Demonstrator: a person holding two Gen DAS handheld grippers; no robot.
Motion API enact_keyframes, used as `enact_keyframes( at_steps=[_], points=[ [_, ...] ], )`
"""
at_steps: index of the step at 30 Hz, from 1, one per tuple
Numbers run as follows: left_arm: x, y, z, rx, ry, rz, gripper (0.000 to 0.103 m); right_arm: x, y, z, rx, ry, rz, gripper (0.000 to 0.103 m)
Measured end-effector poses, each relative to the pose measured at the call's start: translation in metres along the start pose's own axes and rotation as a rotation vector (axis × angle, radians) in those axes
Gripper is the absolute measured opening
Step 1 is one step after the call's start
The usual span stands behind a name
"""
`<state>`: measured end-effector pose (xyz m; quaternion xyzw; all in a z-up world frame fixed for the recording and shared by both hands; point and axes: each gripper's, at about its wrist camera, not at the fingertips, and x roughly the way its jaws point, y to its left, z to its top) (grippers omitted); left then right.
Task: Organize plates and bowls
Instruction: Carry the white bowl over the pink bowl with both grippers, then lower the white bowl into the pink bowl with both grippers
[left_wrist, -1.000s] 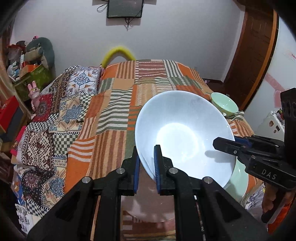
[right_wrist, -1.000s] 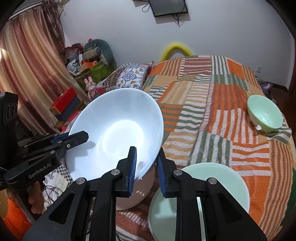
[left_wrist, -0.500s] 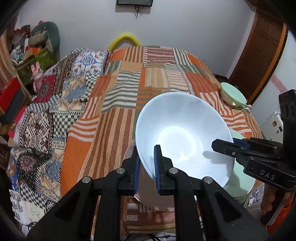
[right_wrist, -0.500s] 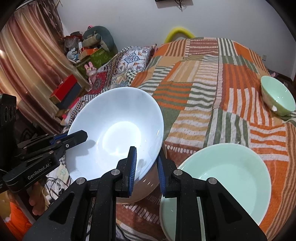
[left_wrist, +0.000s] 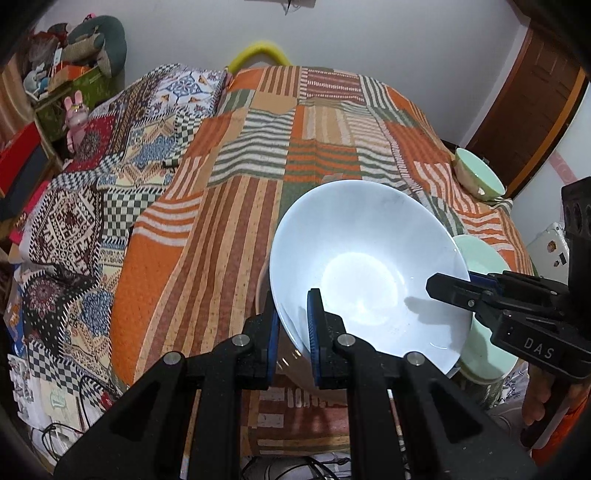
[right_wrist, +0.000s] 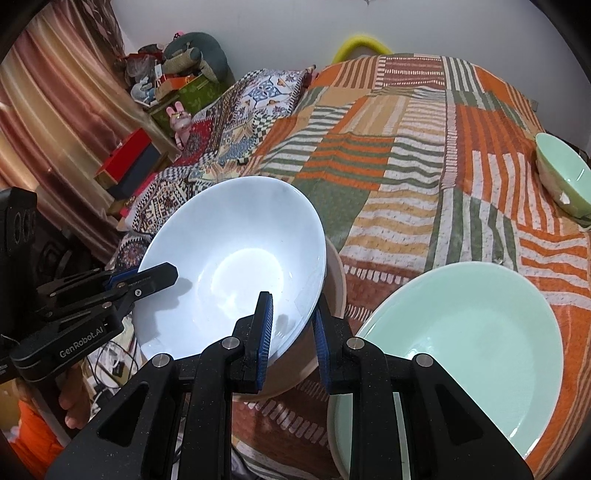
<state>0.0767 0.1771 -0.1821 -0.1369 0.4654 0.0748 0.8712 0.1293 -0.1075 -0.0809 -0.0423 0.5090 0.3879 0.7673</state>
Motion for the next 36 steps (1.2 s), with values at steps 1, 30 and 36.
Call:
enact_keyframes(
  at_steps=[1,30,36],
  points=[
    [0.002,0.001,0.000,-0.001,0.006,0.001,0.013,0.002,0.000,-0.001,-0.001,0.005,-0.001,0.020],
    [0.026,0.005,-0.007,0.006,0.070,0.001,0.013,0.012,-0.003,-0.004,-0.013,0.045,-0.002,0.022],
    [0.027,-0.001,-0.008,0.040,0.073,0.032,0.013,0.010,0.000,-0.004,-0.039,0.045,-0.018,0.022]
  ],
)
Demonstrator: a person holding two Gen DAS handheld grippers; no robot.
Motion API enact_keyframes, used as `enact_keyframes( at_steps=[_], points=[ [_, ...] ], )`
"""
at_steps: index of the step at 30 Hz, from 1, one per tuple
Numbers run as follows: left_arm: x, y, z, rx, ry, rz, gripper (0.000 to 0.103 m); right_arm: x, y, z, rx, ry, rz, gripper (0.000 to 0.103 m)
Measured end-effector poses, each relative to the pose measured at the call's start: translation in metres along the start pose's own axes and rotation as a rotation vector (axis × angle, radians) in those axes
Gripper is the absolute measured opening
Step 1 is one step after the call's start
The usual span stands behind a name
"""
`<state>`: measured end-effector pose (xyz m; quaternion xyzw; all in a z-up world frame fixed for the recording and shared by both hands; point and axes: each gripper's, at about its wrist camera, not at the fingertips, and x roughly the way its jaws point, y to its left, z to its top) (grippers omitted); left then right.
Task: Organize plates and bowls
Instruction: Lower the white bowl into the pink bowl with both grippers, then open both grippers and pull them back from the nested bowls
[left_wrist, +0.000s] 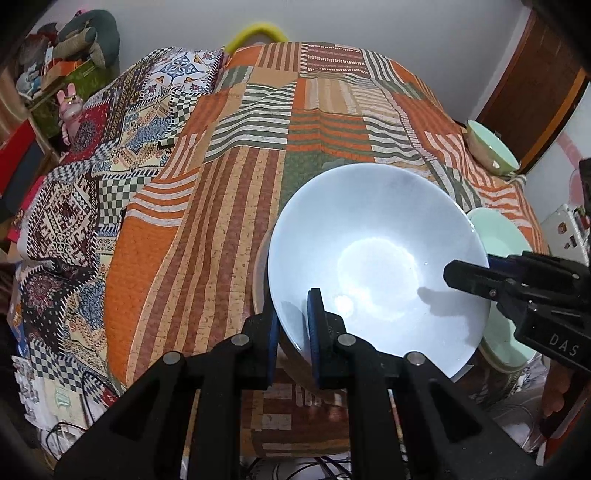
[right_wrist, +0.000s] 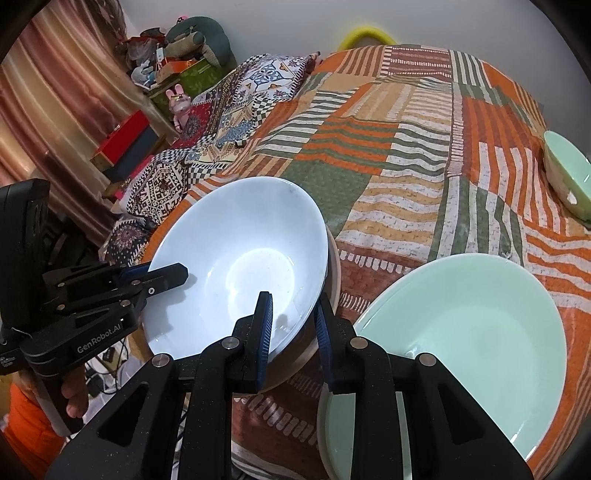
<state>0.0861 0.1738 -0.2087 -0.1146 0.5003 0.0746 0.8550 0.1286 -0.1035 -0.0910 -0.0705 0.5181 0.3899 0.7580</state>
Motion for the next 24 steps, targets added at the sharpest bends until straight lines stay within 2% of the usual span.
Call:
enact_keyframes(
  at_steps=[11,14,16,24],
  points=[
    [0.000,-0.002,-0.002,0.018,0.005,0.013,0.014,-0.003,0.000,-0.001,-0.025,0.003,-0.004,0.022],
    [0.001,-0.002,-0.004,0.023,-0.001,0.028,0.014,-0.010,0.002,-0.001,-0.038,-0.021,-0.043,0.026],
    [0.000,-0.003,-0.003,0.028,-0.001,0.031,0.014,-0.016,0.001,0.000,-0.043,-0.045,-0.040,0.030],
    [-0.003,-0.011,-0.003,0.075,0.012,0.081,0.018,-0.013,0.007,-0.001,-0.054,-0.045,-0.033,0.031]
  ],
)
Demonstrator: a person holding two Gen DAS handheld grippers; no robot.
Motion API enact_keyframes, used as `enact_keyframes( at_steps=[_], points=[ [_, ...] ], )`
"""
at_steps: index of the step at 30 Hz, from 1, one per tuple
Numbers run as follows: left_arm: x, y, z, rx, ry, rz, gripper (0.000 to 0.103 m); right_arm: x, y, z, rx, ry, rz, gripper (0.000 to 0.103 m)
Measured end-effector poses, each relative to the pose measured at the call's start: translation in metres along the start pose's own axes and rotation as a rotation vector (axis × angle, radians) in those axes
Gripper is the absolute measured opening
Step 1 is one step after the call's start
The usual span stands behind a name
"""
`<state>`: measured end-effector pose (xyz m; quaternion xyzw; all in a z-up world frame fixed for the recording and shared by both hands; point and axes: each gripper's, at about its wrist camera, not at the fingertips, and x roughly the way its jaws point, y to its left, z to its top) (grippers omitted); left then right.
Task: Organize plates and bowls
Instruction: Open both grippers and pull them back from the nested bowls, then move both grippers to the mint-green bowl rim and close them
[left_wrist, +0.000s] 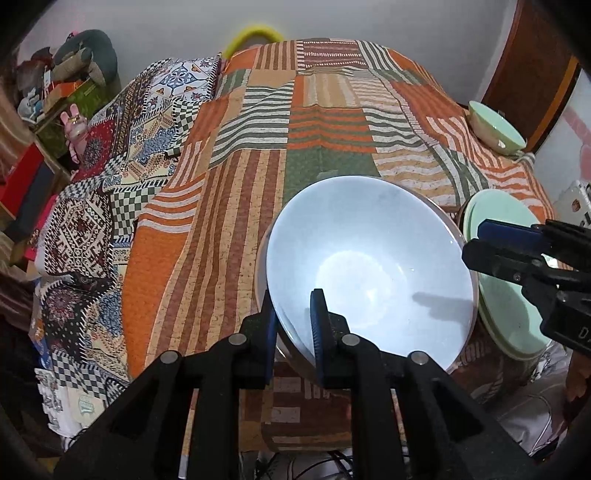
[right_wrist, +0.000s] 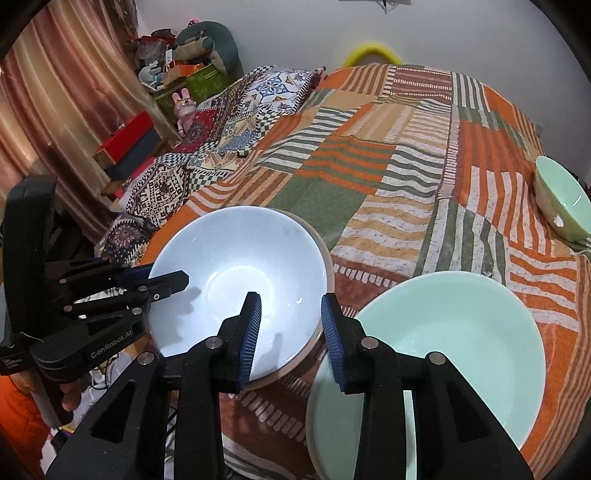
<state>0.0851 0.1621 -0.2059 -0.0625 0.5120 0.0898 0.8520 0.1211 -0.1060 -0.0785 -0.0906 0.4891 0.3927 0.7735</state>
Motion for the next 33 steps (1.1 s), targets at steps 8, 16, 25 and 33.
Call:
enact_keyframes(
  at_steps=[8,16,25,33],
  points=[
    [-0.014,0.001,0.003,-0.012,-0.006,-0.007,0.035,-0.009,-0.013,-0.001,0.022,-0.019,-0.002,0.032],
    [-0.065,-0.011,0.029,-0.011,-0.153,-0.040,0.049,-0.035,-0.040,0.000,0.075,-0.090,-0.022,0.037],
    [-0.122,-0.064,0.074,0.069,-0.362,-0.089,0.061,-0.106,-0.100,0.003,0.187,-0.269,-0.090,0.043],
    [-0.133,-0.135,0.121,0.153,-0.414,-0.202,0.067,-0.169,-0.154,-0.002,0.277,-0.439,-0.223,0.056]
  ],
)
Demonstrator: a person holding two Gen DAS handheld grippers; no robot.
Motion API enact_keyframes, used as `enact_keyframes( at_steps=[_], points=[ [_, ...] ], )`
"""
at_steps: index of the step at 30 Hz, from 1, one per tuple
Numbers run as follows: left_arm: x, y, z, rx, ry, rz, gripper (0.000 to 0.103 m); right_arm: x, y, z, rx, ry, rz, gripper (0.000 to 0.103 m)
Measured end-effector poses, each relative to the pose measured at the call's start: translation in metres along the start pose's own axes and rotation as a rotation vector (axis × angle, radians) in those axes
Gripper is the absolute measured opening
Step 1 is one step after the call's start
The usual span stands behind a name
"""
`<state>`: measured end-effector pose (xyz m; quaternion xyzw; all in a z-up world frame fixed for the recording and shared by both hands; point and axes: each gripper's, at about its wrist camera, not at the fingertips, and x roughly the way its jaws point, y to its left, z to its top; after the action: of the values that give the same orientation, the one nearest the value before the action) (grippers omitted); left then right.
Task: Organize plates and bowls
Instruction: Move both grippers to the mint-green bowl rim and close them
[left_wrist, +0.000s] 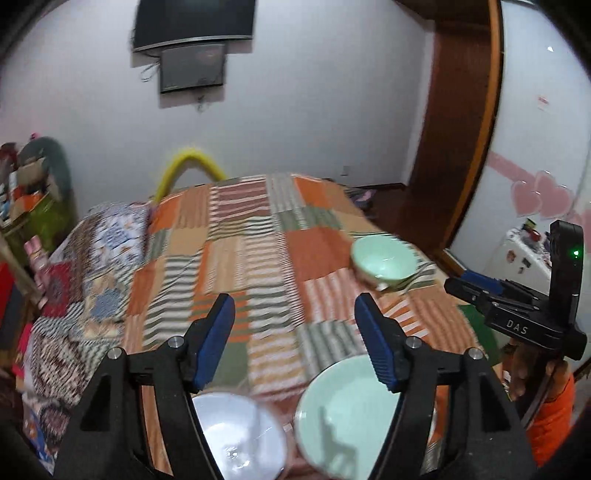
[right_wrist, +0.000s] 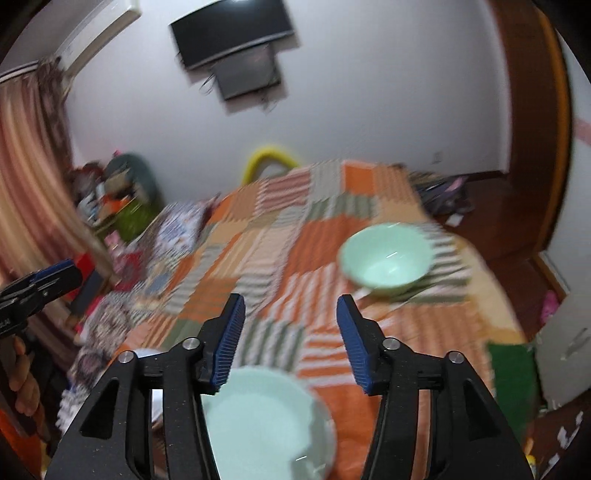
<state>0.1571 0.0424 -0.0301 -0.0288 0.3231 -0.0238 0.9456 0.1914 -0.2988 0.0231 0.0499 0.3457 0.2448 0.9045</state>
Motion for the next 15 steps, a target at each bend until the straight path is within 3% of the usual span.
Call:
enact_keyframes(
  at_steps=[1,6,15],
  points=[
    [0.007,-0.007,0.006,0.003,0.008,-0.022,0.067,-0.002,-0.008,0.003,0.008,-0.018,-0.020,0.061],
    [0.053,-0.034,0.026,0.013,0.053,-0.082,0.067,0.002,-0.044,0.012,0.065,-0.046,-0.106,0.062],
    [0.169,-0.056,0.039,0.018,0.180,-0.101,0.067,0.058,-0.095,0.015,0.166,0.044,-0.166,0.062]
  ],
)
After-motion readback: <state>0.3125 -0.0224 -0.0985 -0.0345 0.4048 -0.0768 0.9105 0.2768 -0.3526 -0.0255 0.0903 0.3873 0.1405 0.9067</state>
